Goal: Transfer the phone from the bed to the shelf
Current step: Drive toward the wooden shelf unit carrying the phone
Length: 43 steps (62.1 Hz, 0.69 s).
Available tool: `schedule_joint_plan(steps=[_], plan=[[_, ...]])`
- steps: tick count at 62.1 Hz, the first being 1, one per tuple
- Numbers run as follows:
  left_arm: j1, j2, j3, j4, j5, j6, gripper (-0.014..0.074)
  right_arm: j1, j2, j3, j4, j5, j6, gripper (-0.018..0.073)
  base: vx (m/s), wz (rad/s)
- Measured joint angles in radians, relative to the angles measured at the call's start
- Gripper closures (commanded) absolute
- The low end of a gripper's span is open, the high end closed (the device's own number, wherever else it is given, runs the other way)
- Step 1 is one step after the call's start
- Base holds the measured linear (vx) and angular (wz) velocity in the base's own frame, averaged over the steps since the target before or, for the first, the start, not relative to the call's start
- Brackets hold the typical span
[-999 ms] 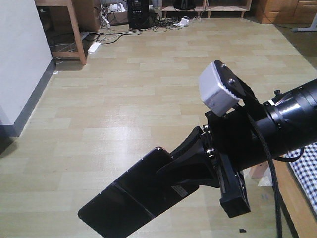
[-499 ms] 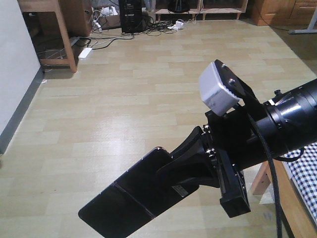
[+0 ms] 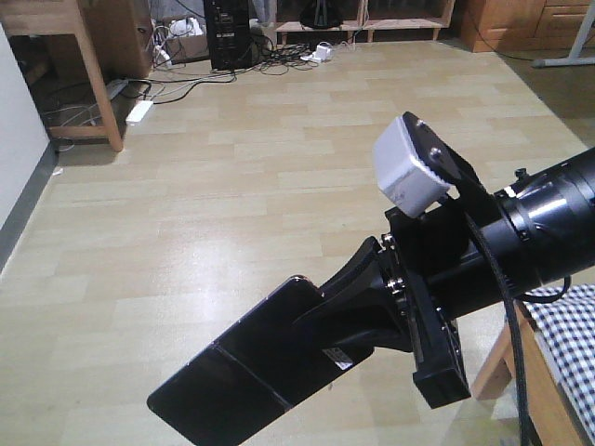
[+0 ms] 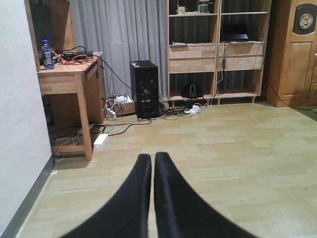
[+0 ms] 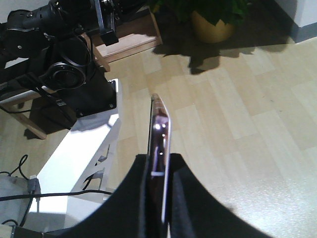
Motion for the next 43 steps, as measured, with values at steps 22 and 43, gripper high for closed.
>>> schedule_joint_plan(steps=[22, 43], plan=[[0.0, 0.0, 0.0, 0.0, 0.0, 0.0, 0.0595, 0.0, 0.0, 0.0, 0.0, 0.0, 0.0, 0.0561, 0.39, -0.01], [0.0, 0.0, 0.0, 0.0, 0.0, 0.0, 0.0595, 0.0, 0.0, 0.0, -0.001, 0.0, 0.0, 0.0561, 0.42, 0.01]])
